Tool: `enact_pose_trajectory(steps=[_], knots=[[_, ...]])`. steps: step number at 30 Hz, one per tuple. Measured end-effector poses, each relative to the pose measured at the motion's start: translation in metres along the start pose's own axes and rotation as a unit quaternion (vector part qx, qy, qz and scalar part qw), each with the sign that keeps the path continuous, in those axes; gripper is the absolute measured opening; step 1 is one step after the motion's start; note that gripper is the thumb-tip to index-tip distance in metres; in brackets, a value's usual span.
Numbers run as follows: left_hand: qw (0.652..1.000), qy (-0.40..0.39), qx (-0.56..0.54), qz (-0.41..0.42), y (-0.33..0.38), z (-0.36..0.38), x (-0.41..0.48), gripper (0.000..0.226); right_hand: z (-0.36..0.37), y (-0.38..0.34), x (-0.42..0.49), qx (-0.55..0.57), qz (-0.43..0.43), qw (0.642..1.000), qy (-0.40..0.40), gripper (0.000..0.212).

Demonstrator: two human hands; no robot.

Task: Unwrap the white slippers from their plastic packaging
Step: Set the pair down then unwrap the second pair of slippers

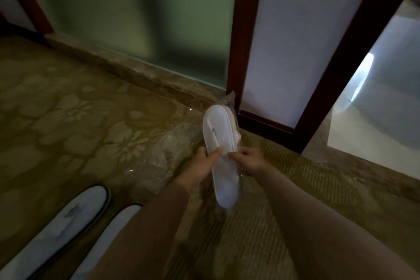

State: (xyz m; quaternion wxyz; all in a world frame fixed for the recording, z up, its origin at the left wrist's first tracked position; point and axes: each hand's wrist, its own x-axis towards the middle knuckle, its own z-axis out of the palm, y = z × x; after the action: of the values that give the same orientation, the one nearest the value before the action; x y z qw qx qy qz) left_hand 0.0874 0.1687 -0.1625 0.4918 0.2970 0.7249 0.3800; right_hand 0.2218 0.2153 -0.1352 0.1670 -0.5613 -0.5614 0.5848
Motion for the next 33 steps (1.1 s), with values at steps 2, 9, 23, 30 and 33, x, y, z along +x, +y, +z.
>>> enact_pose_trajectory(steps=[2, 9, 23, 30, 33], knots=[[0.999, -0.013, -0.042, 0.009, 0.003, -0.021, -0.009, 0.073, 0.020, -0.018, -0.004, -0.013, -0.035, 0.999, -0.009, 0.028], [0.979, -0.025, -0.198, -0.028, 0.009, -0.112, -0.046, 0.071, 0.104, -0.076, -0.030, -0.095, -0.076, 0.975, -0.184, 0.048], [0.995, 0.086, -0.015, 0.057, -0.021, -0.231, -0.095, 0.051, 0.179, -0.117, -0.058, -0.100, -0.099, 0.972, -0.191, 0.044], [0.901, 0.137, 0.366, 0.189, -0.020, -0.212, -0.102, 0.046, 0.178, -0.120, -0.053, 0.056, -0.070, 0.987, -0.132, 0.066], [0.851, 0.170, 0.438, 0.236, -0.014, -0.204, -0.109, 0.050, 0.181, -0.121, -0.050, 0.087, -0.101, 0.989, -0.057, 0.064]])
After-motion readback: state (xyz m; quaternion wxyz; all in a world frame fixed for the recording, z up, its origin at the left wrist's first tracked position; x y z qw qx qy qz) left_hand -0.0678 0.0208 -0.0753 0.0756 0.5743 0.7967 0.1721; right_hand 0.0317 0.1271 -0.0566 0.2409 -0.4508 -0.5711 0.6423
